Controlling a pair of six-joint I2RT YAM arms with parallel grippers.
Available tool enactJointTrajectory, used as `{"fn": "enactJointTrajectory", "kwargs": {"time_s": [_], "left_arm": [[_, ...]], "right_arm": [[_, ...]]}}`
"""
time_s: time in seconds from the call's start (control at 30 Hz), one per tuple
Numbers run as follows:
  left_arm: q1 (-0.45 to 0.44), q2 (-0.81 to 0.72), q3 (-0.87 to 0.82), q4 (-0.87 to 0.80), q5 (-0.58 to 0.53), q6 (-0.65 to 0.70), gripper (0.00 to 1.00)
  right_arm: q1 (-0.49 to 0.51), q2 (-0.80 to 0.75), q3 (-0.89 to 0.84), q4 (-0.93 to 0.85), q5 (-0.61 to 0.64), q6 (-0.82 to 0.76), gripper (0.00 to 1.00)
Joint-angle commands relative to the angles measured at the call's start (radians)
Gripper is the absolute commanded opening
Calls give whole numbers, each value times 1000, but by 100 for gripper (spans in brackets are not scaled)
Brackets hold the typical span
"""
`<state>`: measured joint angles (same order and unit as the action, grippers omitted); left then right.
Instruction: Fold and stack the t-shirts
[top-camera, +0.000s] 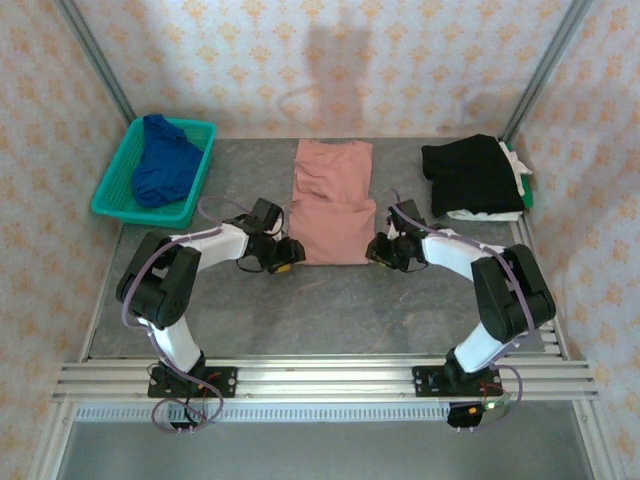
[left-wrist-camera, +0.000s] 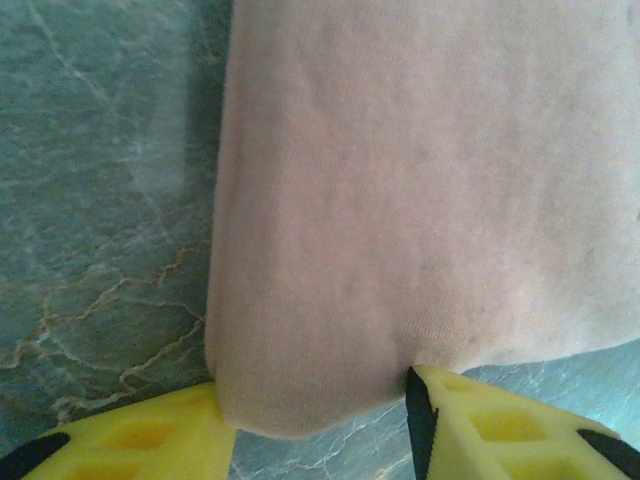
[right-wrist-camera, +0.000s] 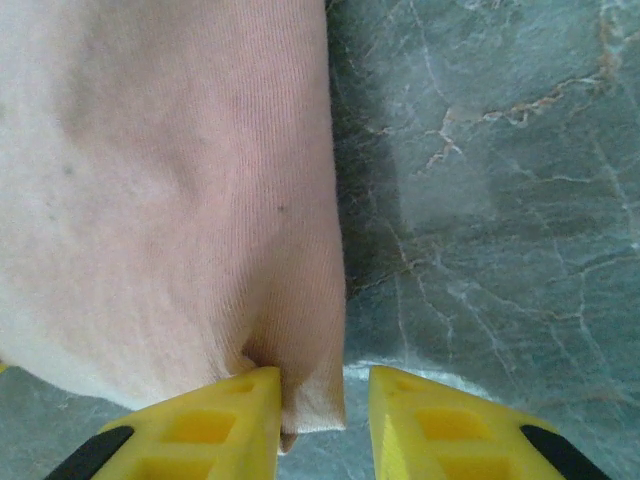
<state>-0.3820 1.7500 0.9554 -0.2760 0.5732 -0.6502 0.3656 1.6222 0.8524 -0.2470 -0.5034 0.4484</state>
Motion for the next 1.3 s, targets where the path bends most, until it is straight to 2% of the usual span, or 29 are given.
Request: {"fn": "enactJointTrajectory", "kwargs": {"time_s": [0.0, 0.07, 0.23, 0.33, 0.37, 0.53, 0.93, 1.17, 1.23, 1.27], "left_arm": [[-5, 20, -8, 67, 22, -18, 42], [-4, 26, -6, 73, 15, -21, 38], [-4, 40, 18, 51, 2, -16, 13], [2, 39, 31, 13, -21, -3, 1], [6, 37, 31, 13, -20, -3, 0], [25, 33, 29, -4, -29, 4, 0], [52, 23, 37, -34, -27, 27, 0], [52, 25, 45, -42, -15, 40, 0], [53, 27, 43, -39, -13, 41, 0], [53, 30, 44, -40, -7, 41, 0]], "right_arm": [[-3, 38, -10, 68, -34, 19, 28], [-3, 43, -11, 81, -35, 26, 26], [-4, 37, -12, 71, -6, 29, 13], [-4, 39, -6, 43, 21, 26, 6], [-4, 35, -6, 40, 23, 23, 5], [-4, 5, 2, 1, 49, 14, 0], [-30, -19, 114, -234, 154, -94, 0], [-29, -1, 131, -267, 66, -179, 0], [-28, -20, 109, -259, 89, -190, 0], [-27, -25, 103, -261, 108, -184, 4]]}}
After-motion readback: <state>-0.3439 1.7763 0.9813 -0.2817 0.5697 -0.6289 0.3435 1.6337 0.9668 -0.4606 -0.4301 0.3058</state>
